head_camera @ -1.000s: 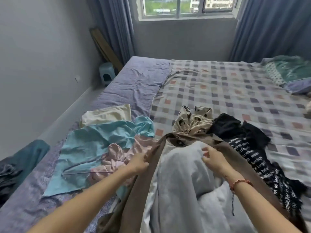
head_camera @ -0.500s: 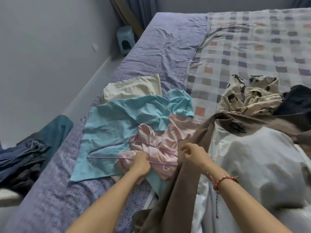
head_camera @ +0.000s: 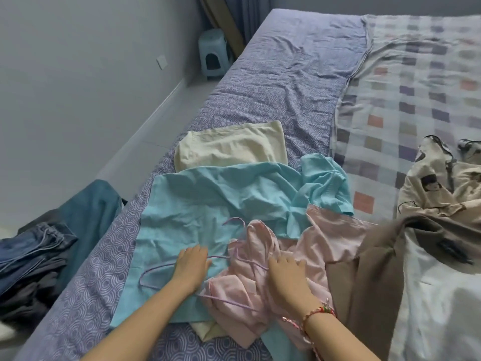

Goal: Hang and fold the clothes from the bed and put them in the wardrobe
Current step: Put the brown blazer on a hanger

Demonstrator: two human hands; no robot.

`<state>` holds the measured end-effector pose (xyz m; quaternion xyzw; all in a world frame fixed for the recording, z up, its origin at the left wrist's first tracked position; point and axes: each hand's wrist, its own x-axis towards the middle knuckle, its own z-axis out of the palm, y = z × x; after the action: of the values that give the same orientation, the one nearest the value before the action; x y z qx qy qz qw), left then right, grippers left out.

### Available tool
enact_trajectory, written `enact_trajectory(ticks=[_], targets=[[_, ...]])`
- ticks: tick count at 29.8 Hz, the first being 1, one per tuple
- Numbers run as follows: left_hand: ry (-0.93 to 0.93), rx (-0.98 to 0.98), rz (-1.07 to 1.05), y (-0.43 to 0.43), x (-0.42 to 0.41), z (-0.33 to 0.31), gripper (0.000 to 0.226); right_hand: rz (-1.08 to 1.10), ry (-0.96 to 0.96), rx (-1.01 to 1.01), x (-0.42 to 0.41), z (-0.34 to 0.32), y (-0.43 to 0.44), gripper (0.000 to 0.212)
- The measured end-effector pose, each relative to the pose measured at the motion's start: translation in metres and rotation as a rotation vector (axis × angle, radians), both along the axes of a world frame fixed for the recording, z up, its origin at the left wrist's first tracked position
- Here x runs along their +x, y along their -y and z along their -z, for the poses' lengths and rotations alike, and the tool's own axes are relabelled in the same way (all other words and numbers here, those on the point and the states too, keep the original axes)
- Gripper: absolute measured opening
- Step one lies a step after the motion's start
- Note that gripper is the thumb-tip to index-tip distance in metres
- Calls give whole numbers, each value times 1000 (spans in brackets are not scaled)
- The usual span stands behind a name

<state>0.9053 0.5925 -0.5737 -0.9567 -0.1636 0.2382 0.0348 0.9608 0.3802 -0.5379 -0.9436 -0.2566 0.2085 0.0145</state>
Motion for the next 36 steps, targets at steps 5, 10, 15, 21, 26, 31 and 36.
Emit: enact_trajectory(ticks=[5, 10, 15, 21, 26, 31, 36], targets=[[464, -183, 137, -50, -14, -36, 18, -97, -127, 267, 14, -21, -36, 34], [668, -228, 360, -59, -14, -120, 36, 32, -388, 763, 12, -75, -65, 32], [880, -158, 490, -27, 29, -206, 46, 189, -247, 1120, 41, -154, -43, 23], [1183, -44, 537, 82, 88, -236, 39, 276, 248, 928, 110, -234, 71, 33], [764, -559, 354, 222, 98, -150, 26, 512, 264, 429, 132, -216, 259, 47], [250, -743, -66, 297, 110, -67, 32, 657, 242, 144, 118, -163, 369, 53], [169, -661, -293, 316, 128, -21, 30, 738, 111, 97, 114, -134, 405, 51]])
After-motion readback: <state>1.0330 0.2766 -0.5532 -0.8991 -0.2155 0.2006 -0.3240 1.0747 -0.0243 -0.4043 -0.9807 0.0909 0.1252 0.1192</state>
